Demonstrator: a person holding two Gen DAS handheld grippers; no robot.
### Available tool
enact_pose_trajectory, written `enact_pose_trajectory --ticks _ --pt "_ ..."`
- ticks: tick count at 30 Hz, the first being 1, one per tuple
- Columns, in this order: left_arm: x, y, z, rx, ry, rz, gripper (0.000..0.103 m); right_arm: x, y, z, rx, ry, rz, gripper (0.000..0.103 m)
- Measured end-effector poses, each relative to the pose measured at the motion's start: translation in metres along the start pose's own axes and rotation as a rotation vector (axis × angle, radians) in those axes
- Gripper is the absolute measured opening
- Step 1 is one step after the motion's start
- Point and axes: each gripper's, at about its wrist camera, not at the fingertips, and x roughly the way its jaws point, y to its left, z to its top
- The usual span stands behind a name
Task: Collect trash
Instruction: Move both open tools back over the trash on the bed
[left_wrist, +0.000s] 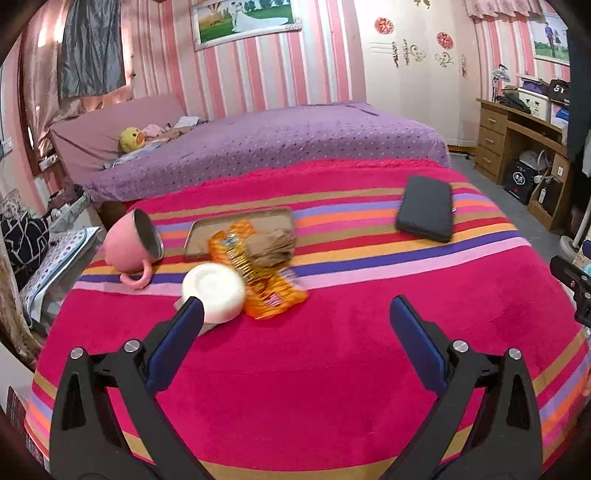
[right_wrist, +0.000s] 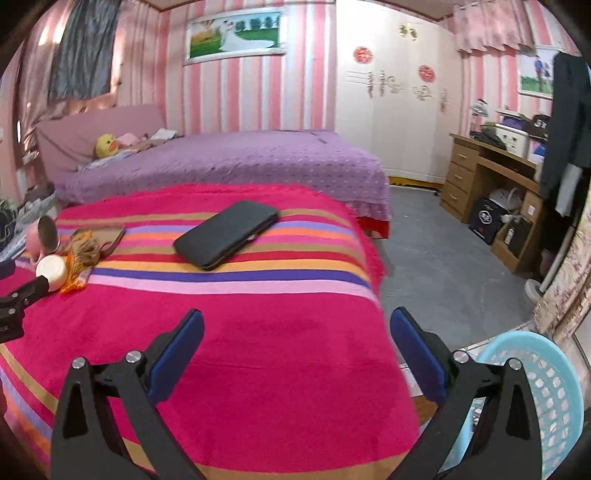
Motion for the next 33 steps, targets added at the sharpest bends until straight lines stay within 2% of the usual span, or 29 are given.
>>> enact_pose_trajectory --ticks 5,14,19,23,28,33 --pt "0.015 0.027 -0.003 -0.035 0.028 0.025 0.097 0.009 0.019 0.0 -0.037 0.024 -0.009 0.098" --pt "0.047 0.062 -0.005 -0.073 0.088 0.082 0.097 0.021 0.022 0.002 -0.014 0.072 0.007 0.098" --pt "0.062 0.073 0.0 -0.096 0.105 0.088 0.097 0.027 0.027 0.004 -0.021 0.09 0.003 0.098" --pt "0.075 0.08 0.003 -0.126 0.135 0.052 0.097 0.029 0.031 0.004 -0.008 0.095 0.021 0.098" --pt "0.09 0.073 0.005 -0.094 0.173 0.034 0.089 0.033 0.034 0.004 0.02 0.105 0.048 0.098" --pt "0.098 0.071 0.003 -0.089 0.211 0.051 0.073 0.036 0.041 0.004 0.042 0.115 0.07 0.098"
